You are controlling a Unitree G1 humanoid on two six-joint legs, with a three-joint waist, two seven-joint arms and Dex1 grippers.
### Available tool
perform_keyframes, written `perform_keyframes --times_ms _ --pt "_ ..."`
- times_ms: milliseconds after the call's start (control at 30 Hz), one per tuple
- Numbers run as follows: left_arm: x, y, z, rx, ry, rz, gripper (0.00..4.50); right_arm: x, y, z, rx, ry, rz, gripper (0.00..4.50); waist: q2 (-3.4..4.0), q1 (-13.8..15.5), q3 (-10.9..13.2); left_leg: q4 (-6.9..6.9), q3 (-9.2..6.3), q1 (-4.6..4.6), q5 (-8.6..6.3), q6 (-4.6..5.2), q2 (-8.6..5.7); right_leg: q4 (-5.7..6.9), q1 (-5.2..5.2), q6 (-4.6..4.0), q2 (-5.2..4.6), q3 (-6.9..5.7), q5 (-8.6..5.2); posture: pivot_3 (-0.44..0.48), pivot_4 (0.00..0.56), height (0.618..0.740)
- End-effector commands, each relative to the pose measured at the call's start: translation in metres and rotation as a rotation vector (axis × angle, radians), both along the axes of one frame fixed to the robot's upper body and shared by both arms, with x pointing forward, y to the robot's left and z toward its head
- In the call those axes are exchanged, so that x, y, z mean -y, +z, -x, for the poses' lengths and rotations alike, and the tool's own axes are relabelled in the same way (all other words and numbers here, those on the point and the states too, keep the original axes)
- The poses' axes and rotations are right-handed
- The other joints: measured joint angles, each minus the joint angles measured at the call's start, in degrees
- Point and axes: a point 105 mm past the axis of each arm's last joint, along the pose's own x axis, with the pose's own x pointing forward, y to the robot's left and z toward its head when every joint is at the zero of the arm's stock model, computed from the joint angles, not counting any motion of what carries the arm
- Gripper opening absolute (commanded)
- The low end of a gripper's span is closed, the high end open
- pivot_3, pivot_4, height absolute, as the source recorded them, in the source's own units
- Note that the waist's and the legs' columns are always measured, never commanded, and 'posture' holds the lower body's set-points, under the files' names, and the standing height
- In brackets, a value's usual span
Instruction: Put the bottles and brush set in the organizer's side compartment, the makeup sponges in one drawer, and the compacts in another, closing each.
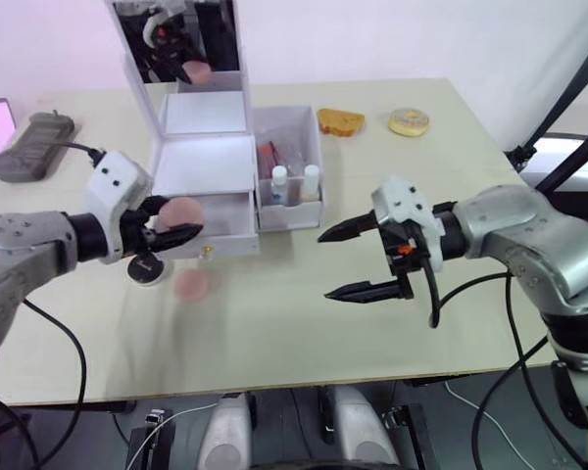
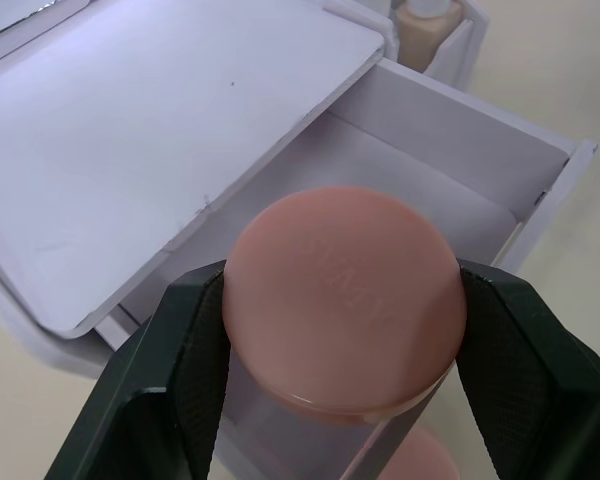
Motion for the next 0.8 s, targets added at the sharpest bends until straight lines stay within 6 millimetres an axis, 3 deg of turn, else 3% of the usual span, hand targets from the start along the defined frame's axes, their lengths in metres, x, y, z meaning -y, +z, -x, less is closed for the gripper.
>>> perform_keyframes --times_ms 33,600,733,800 --pt "-0.006 0.003 -0.003 0.047 0.017 -0.04 2.66 -0.001 0.01 0.002 0.051 0.009 -0.018 4.5 0.0 -0.01 0.0 0.0 0.0 0.0 0.0 0.0 0.0 0.0 0.0 -0.01 0.0 0.0 0.01 0.0 0.15 0.74" --pt "-0.008 0.006 -0.013 0.095 0.058 -0.019 2.66 0.0 0.009 0.001 0.059 0.009 -0.013 4.5 0.0 -0.1 0.0 -0.03 0.0 0.02 0.0 0.0 0.0 0.02 0.0 -0.03 0.01 0.0 0.03 0.0 0.15 0.74" --pt "-0.009 0.009 -0.014 0.105 0.067 -0.013 4.48 0.0 0.009 0.001 0.059 0.011 -0.012 4.5 0.0 -0.07 0.0 -0.02 0.0 0.01 0.0 0.0 0.0 0.03 0.0 -0.02 0.01 0.0 0.03 0.0 0.15 0.74" --pt "-0.011 0.01 -0.013 0.104 0.067 -0.024 4.48 0.0 0.009 0.0 0.06 0.011 -0.01 4.5 0.0 -0.06 0.0 0.0 -0.01 0.02 0.0 0.01 0.0 0.08 0.0 -0.02 0.01 0.0 0.03 0.0 0.15 0.74"
